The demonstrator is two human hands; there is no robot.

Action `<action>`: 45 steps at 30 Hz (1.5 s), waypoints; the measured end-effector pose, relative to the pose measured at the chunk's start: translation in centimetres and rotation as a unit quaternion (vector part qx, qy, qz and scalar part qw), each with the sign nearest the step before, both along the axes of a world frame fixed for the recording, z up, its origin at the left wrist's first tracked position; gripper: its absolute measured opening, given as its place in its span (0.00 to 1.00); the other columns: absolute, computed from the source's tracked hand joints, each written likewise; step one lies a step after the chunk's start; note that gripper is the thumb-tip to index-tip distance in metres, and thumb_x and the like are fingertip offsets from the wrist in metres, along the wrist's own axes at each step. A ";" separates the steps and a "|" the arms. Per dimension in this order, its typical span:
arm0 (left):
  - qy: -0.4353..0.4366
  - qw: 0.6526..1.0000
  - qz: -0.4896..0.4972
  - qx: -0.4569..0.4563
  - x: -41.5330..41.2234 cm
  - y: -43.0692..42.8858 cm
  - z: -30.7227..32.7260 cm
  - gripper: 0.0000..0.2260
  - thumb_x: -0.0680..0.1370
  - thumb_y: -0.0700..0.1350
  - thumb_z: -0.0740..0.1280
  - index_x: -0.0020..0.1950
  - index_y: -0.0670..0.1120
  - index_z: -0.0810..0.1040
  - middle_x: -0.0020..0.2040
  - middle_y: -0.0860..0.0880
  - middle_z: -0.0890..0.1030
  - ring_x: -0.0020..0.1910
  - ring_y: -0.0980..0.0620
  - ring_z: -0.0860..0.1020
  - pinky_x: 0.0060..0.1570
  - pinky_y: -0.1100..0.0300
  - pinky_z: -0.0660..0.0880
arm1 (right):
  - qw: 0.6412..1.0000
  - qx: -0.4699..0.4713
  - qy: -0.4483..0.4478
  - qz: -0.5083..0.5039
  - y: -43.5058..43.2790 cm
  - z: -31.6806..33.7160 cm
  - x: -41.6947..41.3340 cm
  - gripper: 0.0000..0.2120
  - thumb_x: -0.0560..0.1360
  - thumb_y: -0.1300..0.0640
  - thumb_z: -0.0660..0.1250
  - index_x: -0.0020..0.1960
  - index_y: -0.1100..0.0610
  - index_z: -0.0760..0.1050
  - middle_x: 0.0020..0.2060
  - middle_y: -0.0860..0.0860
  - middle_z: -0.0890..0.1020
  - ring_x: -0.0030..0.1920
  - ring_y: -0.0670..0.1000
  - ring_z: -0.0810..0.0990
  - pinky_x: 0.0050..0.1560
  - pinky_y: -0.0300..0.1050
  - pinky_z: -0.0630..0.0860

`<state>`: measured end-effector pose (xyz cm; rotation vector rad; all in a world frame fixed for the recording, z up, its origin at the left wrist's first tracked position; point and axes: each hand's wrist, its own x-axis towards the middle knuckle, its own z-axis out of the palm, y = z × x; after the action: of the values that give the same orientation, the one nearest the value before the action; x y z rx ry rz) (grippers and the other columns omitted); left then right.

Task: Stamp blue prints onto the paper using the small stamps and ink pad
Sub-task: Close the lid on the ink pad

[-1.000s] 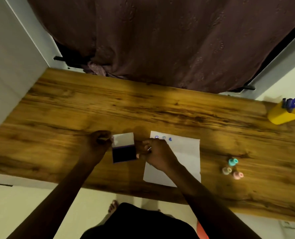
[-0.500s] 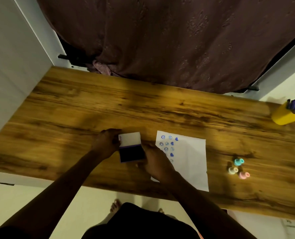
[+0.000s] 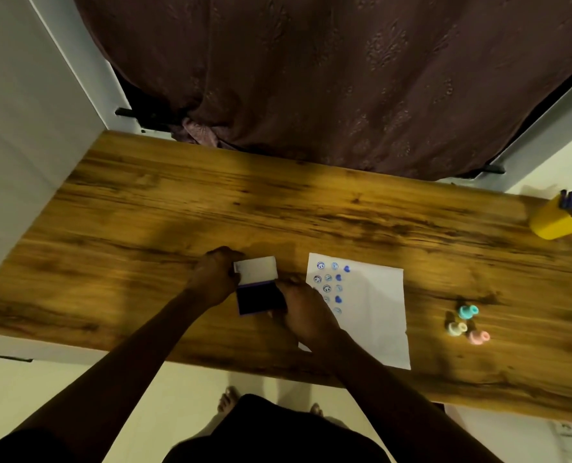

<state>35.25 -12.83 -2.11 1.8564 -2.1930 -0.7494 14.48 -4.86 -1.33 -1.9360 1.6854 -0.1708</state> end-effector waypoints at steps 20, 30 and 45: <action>0.081 0.995 -0.016 -0.055 -0.3 3.9 2.9 0.09 0.77 0.41 0.73 0.55 0.49 0.89 0.47 0.47 0.89 0.39 0.56 0.83 0.33 0.67 0.71 | 0.998 -0.043 0.016 -0.050 1.7 -0.2 -0.3 0.31 0.79 0.41 0.66 0.78 0.46 0.61 0.76 0.49 0.71 0.75 0.55 0.70 0.79 0.54 0.64; 0.086 0.996 -0.006 -0.028 -0.5 6.6 1.0 0.16 0.74 0.42 0.77 0.62 0.49 0.85 0.61 0.47 0.85 0.58 0.46 0.83 0.58 0.50 0.81 | 0.992 -0.083 -0.092 -0.032 1.3 0.7 -1.8 0.30 0.75 0.42 0.73 0.74 0.47 0.69 0.70 0.48 0.78 0.70 0.51 0.76 0.72 0.47 0.73; 0.067 0.987 -0.114 -0.093 0.5 7.6 -1.1 0.19 0.67 0.38 0.82 0.58 0.44 0.87 0.59 0.41 0.85 0.60 0.35 0.82 0.61 0.41 0.79 | 0.993 -0.083 -0.019 0.082 0.3 -0.3 -2.1 0.18 0.77 0.55 0.71 0.67 0.52 0.79 0.67 0.50 0.80 0.64 0.54 0.81 0.66 0.47 0.75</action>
<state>35.76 -5.26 -3.19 1.4432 -2.3229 -0.6605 12.34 -4.59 -1.59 -2.1693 1.5210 -0.2917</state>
